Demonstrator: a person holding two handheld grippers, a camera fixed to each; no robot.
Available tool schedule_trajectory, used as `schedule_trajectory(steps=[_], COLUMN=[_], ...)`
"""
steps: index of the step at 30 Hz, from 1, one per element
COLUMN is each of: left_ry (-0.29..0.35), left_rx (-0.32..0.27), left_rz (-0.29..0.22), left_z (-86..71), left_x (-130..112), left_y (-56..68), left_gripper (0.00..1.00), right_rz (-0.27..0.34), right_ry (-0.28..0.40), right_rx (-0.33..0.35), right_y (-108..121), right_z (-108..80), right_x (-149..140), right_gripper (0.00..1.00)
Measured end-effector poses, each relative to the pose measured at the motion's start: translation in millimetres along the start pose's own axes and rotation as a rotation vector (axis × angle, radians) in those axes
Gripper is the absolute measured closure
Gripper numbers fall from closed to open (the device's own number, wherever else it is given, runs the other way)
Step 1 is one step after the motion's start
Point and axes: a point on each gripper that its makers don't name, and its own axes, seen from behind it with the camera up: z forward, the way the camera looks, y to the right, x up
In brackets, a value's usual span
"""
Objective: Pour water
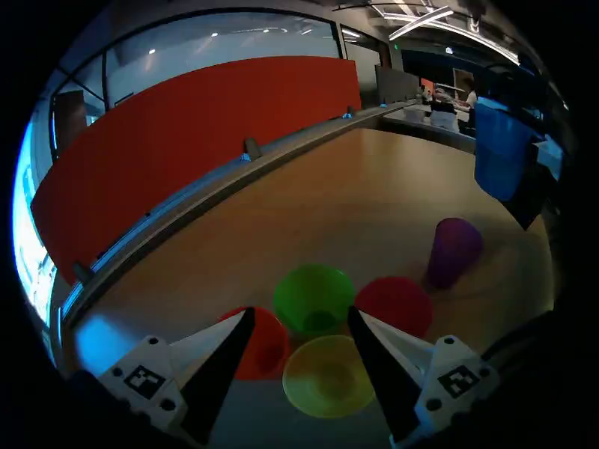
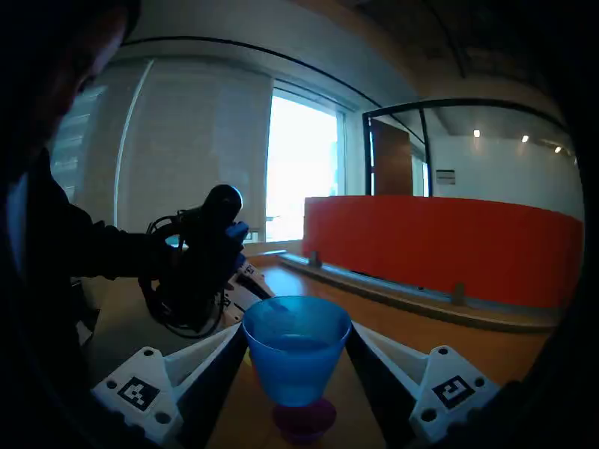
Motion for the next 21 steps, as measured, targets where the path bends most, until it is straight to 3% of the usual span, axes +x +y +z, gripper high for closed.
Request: schedule_trajectory(steps=[12,21], left_ry=[-0.004,-0.008], left_rx=[0.000,-0.012], left_rz=[0.000,0.008], left_z=[2.1,5.3], left_x=[-1.3,-0.1], left_y=[-0.9,5.8], left_gripper=[0.08,0.08], right_rz=[-0.003,-0.003], right_ry=[-0.003,-0.004], right_rx=[0.003,0.003], right_y=[-1.1,-1.4], right_z=[0.8,0.9], right_x=[1.5,1.7], right_gripper=[0.09,0.09])
